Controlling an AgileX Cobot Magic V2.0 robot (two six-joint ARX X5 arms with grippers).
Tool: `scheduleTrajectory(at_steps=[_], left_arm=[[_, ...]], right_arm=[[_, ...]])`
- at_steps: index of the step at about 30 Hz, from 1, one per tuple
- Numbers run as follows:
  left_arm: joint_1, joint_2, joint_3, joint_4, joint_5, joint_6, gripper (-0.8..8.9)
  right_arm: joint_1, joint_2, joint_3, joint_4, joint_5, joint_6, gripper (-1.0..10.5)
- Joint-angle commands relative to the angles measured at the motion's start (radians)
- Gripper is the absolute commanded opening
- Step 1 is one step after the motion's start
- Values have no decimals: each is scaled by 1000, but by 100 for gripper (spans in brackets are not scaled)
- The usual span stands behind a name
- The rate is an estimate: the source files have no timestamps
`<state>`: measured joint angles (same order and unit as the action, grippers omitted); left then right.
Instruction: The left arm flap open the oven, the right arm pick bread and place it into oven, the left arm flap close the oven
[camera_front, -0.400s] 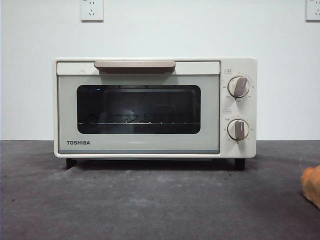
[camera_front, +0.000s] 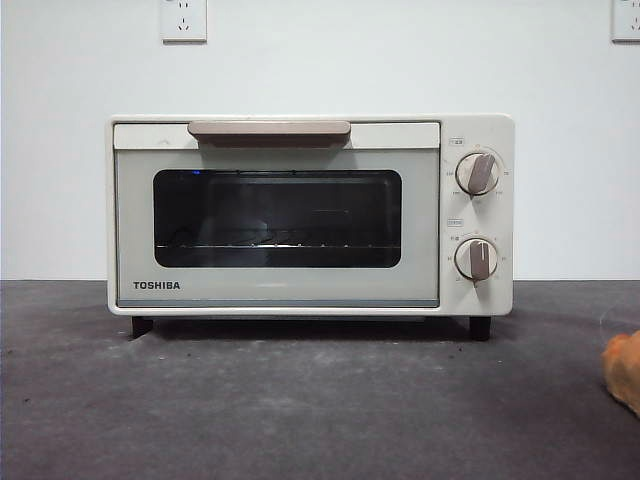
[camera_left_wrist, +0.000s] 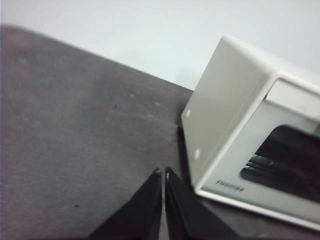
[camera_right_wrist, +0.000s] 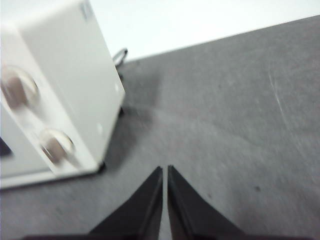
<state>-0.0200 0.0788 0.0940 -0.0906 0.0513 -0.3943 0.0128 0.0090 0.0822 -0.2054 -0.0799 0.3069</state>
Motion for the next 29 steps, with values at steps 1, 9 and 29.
scheduleTrajectory(at_steps=[1, 9, 29], left_arm=[[-4, 58, 107, -14, 2, -63, 17], [-29, 329, 431, -151, 73, -33, 17], [-226, 743, 978, -548, 449, 266, 17]], right_arm=[[0, 16, 80, -16, -11, 90, 12], [0, 167, 327, -116, -114, 97, 12], [100, 613, 879, -403, -500, -133, 12]])
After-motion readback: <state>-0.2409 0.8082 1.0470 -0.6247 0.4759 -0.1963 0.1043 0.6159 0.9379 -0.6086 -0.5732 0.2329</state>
